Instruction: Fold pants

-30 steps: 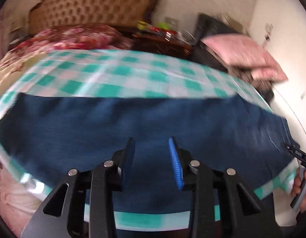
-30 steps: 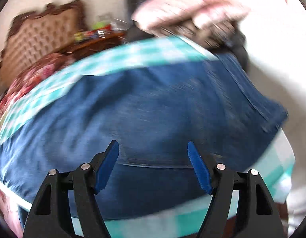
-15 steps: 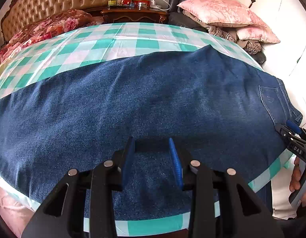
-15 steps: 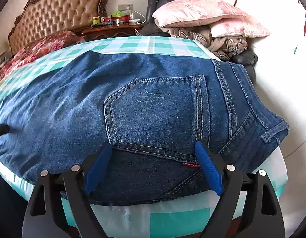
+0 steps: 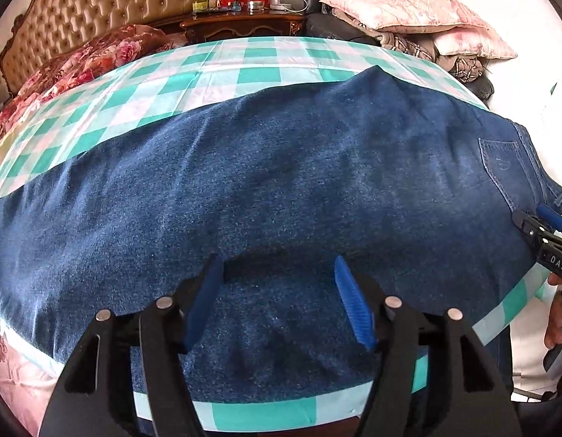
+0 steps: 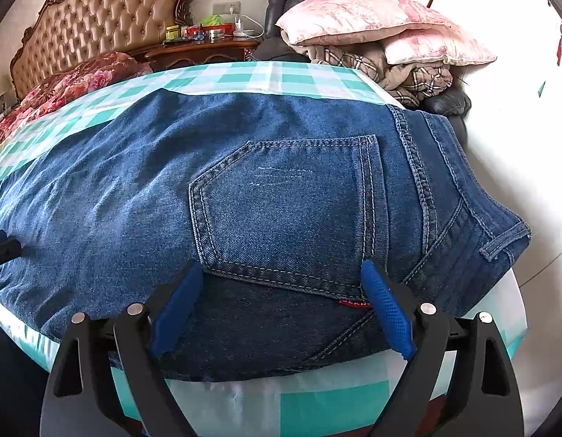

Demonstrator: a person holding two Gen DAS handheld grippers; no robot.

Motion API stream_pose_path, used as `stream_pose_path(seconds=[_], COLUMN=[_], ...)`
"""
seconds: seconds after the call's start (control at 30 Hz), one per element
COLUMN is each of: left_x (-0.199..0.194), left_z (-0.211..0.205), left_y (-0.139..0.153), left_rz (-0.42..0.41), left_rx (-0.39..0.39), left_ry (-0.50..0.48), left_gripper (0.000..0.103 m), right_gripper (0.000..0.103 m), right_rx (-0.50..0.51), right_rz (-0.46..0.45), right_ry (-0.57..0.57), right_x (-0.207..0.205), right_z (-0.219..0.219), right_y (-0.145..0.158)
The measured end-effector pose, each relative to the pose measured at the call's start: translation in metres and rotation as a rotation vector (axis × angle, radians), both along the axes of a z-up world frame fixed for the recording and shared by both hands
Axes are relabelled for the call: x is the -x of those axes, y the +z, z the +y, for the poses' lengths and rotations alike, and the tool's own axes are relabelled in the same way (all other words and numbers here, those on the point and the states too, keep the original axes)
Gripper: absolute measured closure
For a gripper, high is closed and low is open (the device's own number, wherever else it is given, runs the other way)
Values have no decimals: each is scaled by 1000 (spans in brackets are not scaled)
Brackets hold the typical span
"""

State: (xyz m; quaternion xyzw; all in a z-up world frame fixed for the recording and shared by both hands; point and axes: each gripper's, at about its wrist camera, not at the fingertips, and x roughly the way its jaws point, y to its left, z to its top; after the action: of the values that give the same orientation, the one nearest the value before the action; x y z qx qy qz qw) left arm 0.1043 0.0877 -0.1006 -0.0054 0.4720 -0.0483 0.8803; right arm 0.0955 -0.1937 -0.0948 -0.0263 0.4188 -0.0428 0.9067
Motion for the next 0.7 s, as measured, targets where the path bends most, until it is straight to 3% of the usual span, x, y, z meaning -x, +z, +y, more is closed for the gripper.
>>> stream_pose_path(seconds=[0.6, 0.7], left_x=[11, 11], left_z=[62, 70], left_y=[0, -2], left_rz=[-17, -23], left_rx=[16, -12], left_ry=[187, 209], left_gripper=[40, 40], right_gripper=[17, 19], right_rx=[15, 7], right_rz=[51, 78], right_ry=[-32, -25], right_x=[-6, -9], right_z=[1, -1], right_y=[3, 7])
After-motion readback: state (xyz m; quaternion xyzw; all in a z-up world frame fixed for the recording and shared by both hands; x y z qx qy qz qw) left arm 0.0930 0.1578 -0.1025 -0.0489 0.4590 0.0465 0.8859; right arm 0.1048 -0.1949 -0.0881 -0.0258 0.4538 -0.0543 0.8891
